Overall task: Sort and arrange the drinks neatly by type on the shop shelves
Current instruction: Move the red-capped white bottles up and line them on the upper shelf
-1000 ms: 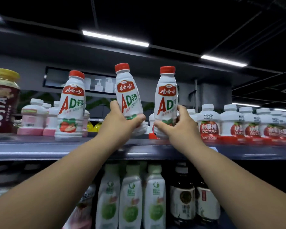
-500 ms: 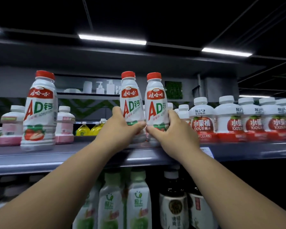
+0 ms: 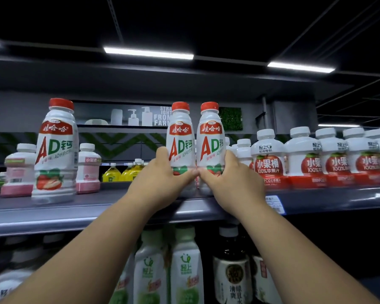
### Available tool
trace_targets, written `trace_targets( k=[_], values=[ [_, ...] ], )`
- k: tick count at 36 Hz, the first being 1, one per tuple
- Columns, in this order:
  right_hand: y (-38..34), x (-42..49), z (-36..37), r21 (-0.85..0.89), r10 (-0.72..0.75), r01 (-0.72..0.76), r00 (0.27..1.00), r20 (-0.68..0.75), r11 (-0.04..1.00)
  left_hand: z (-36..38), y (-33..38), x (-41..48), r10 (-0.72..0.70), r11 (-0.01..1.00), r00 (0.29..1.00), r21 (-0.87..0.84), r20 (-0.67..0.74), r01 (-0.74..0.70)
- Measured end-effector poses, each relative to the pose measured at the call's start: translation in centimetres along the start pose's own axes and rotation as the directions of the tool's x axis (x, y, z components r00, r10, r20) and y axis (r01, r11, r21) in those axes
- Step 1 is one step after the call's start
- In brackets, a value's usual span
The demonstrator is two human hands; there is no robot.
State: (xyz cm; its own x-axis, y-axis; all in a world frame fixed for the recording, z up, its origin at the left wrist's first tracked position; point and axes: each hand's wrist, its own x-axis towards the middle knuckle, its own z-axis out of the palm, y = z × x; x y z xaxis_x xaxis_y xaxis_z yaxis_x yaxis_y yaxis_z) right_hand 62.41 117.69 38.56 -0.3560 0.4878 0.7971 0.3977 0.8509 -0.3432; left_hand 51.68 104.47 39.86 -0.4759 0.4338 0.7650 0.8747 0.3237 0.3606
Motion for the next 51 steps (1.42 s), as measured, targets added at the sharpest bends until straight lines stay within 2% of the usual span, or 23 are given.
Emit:
trace_targets(
  k=[6,14,17,26,33,41,46,51],
  values=[
    [-0.1,-0.1,-0.1,-0.004,0.006,-0.006,1.000,-0.009,1.000,-0.1,-0.3,-0.1,-0.012,1.000,1.000,0.019,0.013,0.012],
    [0.0,-0.4,0.3,0.000,0.010,-0.010,0.993,-0.116,1.000,-0.1,-0.3,-0.3,-0.004,0.999,1.000,0.033,0.003,0.004],
    [0.1,-0.6,0.2,0.022,0.001,0.002,0.995,-0.100,1.000,-0.2,-0.3,-0.5,-0.005,0.999,1.000,0.046,-0.013,0.006],
    [0.3,-0.6,0.1,0.070,-0.016,0.023,0.995,-0.100,0.997,-0.2,-0.8,-0.1,-0.010,0.999,1.000,-0.044,0.006,0.010],
    [0.4,-0.6,0.1,0.086,-0.010,0.022,0.990,-0.138,0.996,0.1,-0.4,0.0,-0.006,0.998,1.000,0.060,0.023,0.004],
    [0.4,-0.5,0.3,0.083,-0.023,0.036,0.989,-0.145,0.996,0.0,-0.6,-2.1,0.104,0.974,0.988,0.211,-0.116,-0.077],
    [0.5,-0.6,0.5,0.122,-0.128,0.158,0.967,-0.220,0.980,-1.1,-1.7,-3.6,0.136,0.950,0.980,0.301,-0.146,-0.087],
    [0.4,-1.0,0.8,0.052,-0.209,0.231,0.942,-0.264,0.972,-3.0,-4.0,-4.9,0.216,0.898,0.956,0.426,-0.201,-0.113]
  ],
)
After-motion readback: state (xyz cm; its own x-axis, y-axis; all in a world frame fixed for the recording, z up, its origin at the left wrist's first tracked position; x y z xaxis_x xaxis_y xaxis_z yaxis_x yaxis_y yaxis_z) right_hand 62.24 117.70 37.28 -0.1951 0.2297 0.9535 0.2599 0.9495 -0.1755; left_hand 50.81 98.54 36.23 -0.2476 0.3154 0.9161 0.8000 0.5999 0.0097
